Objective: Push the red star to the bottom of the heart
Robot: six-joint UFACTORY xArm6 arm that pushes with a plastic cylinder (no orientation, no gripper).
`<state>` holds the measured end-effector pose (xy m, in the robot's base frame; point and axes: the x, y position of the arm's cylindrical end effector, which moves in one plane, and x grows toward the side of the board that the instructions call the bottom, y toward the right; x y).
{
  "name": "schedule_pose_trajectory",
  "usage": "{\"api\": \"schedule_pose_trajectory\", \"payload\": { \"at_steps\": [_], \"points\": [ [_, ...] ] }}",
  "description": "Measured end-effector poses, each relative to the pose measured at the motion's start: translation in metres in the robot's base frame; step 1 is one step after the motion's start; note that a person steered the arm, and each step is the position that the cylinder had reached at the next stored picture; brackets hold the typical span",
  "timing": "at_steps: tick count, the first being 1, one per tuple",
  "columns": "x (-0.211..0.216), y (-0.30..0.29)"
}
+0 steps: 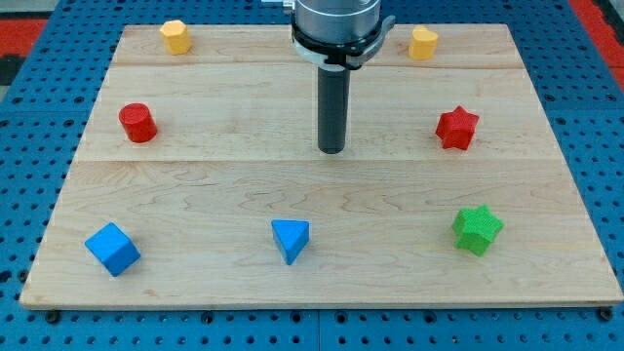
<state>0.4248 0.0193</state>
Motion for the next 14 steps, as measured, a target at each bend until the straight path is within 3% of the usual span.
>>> {"api": "schedule_pose_trajectory", "payload": {
  "at_steps": [3,5,7,8,10,11,14],
  "points": [
    [0.001,0.003],
    [0.041,0.038],
    [0.048,0.109],
    [0.049,0.176],
    [0.049,0.221],
    [0.044,0.222],
    [-0.020,0.132]
  ]
}}
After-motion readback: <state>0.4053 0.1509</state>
